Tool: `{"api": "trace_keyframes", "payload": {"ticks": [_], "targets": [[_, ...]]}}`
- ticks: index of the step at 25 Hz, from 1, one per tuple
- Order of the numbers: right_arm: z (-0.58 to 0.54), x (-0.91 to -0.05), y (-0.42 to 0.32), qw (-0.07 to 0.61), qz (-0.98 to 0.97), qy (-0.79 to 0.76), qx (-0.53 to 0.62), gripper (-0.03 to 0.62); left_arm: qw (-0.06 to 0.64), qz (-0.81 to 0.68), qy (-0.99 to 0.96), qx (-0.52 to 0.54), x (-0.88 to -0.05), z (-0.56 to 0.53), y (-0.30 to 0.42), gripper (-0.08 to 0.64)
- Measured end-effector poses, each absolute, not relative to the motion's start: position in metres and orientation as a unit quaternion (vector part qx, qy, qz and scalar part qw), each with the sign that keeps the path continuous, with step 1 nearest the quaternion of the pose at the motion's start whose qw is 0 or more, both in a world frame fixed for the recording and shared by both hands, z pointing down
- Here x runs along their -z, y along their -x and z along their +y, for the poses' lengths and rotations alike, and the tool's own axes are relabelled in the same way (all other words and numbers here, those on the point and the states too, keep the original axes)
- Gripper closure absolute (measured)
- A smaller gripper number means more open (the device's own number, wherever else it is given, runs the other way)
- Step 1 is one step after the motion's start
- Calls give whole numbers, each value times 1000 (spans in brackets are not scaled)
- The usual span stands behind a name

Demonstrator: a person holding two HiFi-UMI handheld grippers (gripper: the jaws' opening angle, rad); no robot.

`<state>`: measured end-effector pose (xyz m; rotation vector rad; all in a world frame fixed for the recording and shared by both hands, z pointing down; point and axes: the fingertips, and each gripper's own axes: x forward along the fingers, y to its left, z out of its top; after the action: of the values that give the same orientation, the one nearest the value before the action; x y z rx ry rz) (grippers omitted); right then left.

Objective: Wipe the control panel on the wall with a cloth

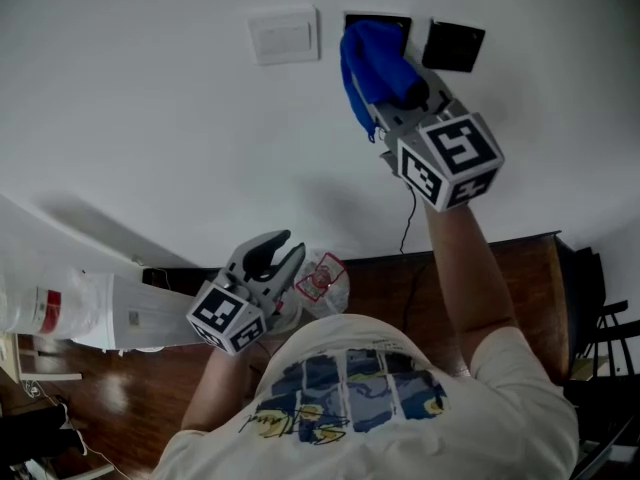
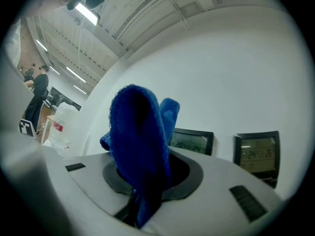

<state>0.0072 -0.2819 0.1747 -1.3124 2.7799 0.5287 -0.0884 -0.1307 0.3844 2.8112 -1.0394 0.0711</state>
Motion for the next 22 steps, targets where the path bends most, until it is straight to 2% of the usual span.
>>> {"api": "trace_keyframes", "payload": {"ticks": [8, 15, 22], "targets": [[-310, -166, 3, 5, 886, 433, -164, 505, 79, -360, -929, -24, -389, -127, 108, 463], [-311, -163, -50, 8, 870, 466, -159, 505, 75, -349, -934, -27, -385, -126, 86, 463], [-317, -166, -71, 1, 855, 494, -157, 505, 76, -339, -937, -30, -390, -129, 88, 463]]}}
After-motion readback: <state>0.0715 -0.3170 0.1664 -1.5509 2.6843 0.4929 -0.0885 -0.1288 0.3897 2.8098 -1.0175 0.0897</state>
